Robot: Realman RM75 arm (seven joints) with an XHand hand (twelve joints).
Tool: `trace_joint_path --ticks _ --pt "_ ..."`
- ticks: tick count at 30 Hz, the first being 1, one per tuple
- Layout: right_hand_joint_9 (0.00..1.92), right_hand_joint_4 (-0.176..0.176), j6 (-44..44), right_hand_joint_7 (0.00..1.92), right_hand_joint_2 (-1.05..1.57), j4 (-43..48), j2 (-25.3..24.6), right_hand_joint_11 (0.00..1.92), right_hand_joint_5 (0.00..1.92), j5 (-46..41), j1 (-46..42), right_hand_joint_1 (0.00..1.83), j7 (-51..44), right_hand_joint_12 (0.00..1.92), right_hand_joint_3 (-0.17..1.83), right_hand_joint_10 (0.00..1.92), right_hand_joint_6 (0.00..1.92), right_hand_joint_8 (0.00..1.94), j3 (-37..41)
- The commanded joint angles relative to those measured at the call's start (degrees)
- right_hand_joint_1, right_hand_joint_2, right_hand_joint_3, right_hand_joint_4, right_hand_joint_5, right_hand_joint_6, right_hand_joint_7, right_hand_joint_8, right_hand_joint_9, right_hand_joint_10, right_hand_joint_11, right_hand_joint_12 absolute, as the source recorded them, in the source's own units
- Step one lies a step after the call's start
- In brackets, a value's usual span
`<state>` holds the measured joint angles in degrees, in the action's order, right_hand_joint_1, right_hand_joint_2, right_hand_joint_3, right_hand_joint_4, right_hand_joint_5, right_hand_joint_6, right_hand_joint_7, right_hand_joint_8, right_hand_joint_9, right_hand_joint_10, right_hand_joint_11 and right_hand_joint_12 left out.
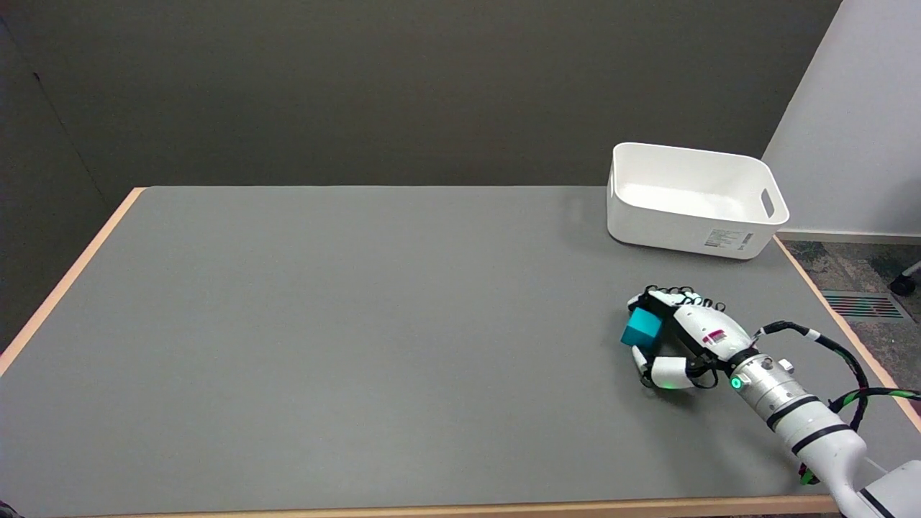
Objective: Pick up blue wooden cube.
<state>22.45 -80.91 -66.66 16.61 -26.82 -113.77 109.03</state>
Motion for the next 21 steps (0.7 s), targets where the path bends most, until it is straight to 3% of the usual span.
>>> trace_joint_path --ticks 1,7,21 --pt "0.36 -0.176 3.05 0.36 1.48 1.13 -0.53 0.04 0.32 -2.57 1.03 0.98 -2.76 1.92 0.06 1.92 1.91 1.94 -0.89" --pt "0.24 -0.176 5.59 0.36 1.47 1.11 -0.24 0.00 0.34 -5.78 1.57 0.99 -3.59 1.92 0.06 1.92 1.90 1.94 -0.70" --pt "0.26 -0.176 12.40 0.37 1.46 -10.72 2.01 0.00 0.35 -10.68 6.59 1.00 -3.59 1.92 0.08 1.92 1.89 1.94 6.75"
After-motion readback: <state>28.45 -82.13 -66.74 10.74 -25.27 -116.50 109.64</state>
